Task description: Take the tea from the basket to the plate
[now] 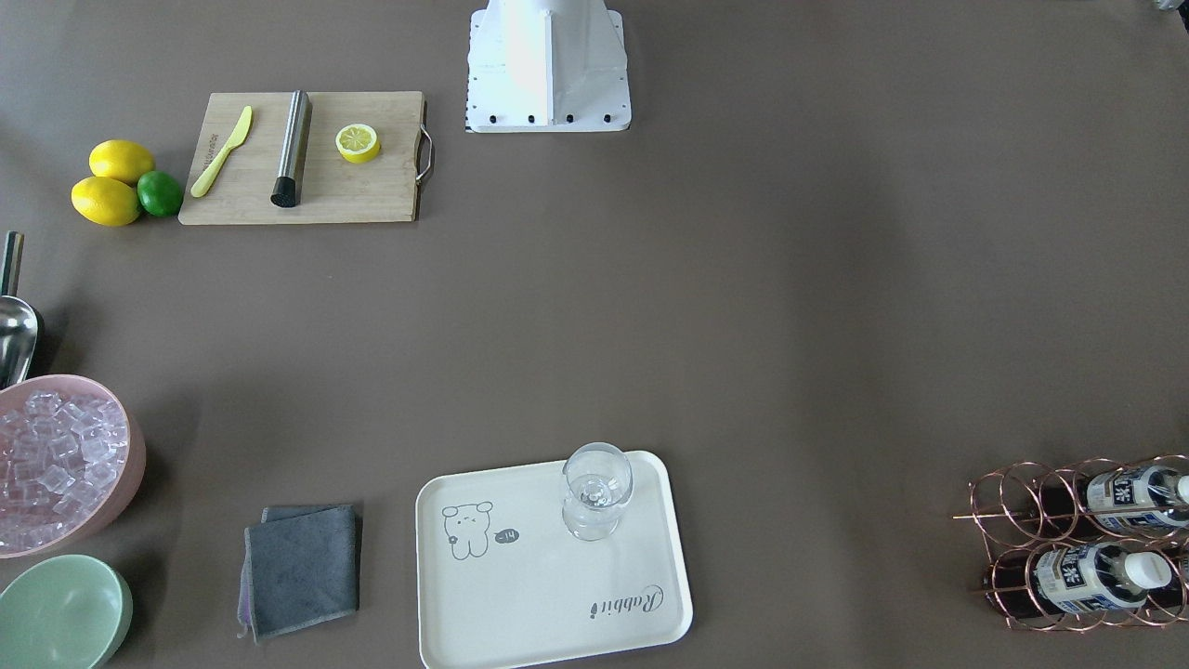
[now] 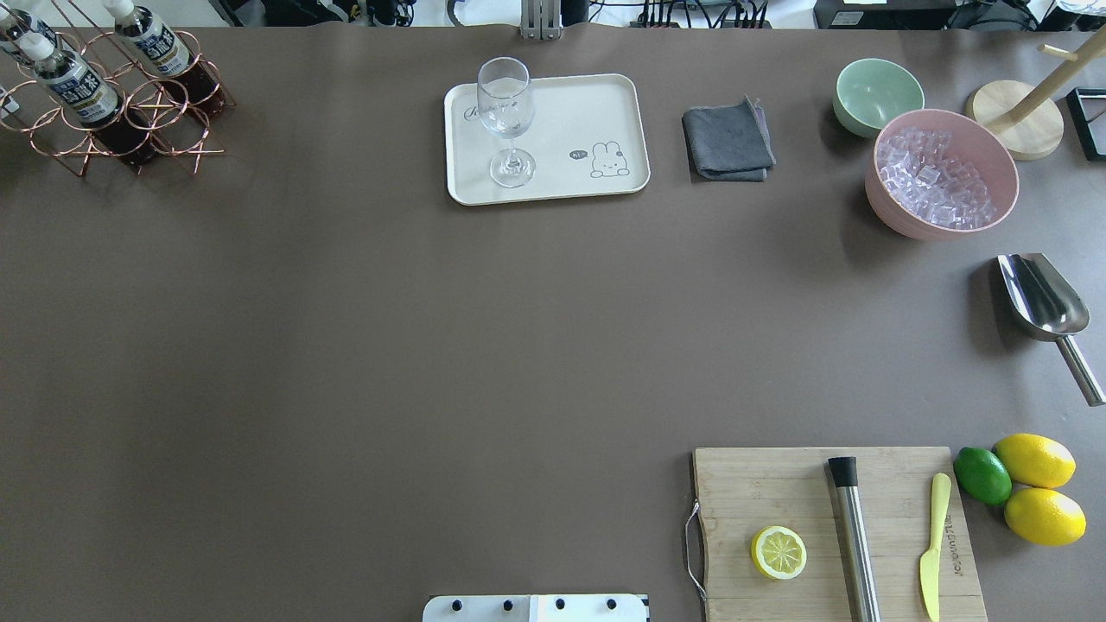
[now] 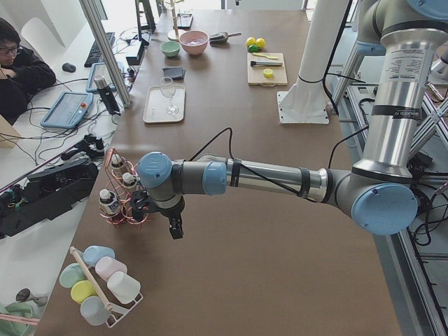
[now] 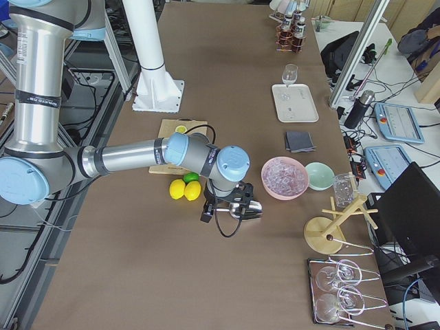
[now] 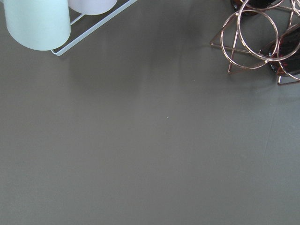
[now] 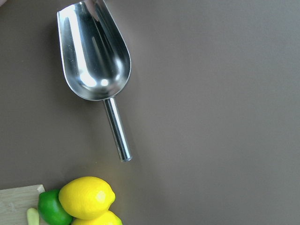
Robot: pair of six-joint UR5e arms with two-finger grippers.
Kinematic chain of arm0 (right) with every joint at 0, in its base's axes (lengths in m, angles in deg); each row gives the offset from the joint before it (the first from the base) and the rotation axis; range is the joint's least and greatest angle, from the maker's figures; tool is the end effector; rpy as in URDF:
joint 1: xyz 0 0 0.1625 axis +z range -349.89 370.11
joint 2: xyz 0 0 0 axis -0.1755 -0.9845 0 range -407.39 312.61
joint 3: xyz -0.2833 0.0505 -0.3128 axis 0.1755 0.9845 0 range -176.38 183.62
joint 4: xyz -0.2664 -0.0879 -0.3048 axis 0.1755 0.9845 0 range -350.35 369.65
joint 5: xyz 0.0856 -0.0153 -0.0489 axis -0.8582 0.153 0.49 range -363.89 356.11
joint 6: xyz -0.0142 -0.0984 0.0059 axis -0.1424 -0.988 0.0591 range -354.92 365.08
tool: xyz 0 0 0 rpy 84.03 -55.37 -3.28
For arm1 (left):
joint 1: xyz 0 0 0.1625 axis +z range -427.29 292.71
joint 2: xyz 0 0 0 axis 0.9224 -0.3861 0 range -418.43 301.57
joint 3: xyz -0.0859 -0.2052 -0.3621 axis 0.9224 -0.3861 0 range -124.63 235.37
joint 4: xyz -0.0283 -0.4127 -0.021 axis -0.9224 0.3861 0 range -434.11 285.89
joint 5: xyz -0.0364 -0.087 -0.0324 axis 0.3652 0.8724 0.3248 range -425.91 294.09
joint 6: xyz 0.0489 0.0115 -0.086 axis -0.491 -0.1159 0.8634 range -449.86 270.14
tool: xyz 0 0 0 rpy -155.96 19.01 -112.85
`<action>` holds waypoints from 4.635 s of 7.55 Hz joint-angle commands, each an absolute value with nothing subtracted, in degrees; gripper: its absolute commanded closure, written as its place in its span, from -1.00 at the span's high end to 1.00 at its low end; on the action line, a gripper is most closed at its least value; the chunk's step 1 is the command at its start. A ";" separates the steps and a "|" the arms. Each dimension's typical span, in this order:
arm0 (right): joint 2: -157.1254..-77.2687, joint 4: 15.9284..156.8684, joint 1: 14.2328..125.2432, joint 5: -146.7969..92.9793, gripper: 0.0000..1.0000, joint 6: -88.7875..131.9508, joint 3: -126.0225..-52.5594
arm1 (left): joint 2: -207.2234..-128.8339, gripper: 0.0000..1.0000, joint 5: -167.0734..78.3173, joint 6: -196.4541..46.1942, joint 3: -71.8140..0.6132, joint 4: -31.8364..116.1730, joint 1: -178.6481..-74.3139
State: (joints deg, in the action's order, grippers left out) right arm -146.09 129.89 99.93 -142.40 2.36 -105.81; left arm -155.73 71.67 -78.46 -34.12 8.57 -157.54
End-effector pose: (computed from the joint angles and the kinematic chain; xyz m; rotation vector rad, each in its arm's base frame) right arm 0.0575 -0.3932 0.6052 -0.3009 -0.8447 0.0969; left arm -0.0621 -0.5423 0.6059 -0.0896 0.8271 -0.1954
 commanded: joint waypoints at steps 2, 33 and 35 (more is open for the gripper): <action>-146.09 129.89 99.93 -142.40 1.00 2.36 -105.81 | -160.82 0.95 71.64 -78.52 -35.42 8.24 -158.07; -146.53 130.41 100.02 -142.40 1.00 2.36 -105.98 | -189.39 0.93 64.61 -151.30 -10.20 11.84 -150.61; -146.62 130.50 100.02 -142.49 1.00 2.36 -106.07 | -188.43 -0.44 64.78 -151.64 -10.20 11.93 -151.22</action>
State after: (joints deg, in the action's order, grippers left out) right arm -146.52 130.46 100.02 -142.42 2.36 -106.04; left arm -189.15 64.65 -151.30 -10.19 11.81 -150.75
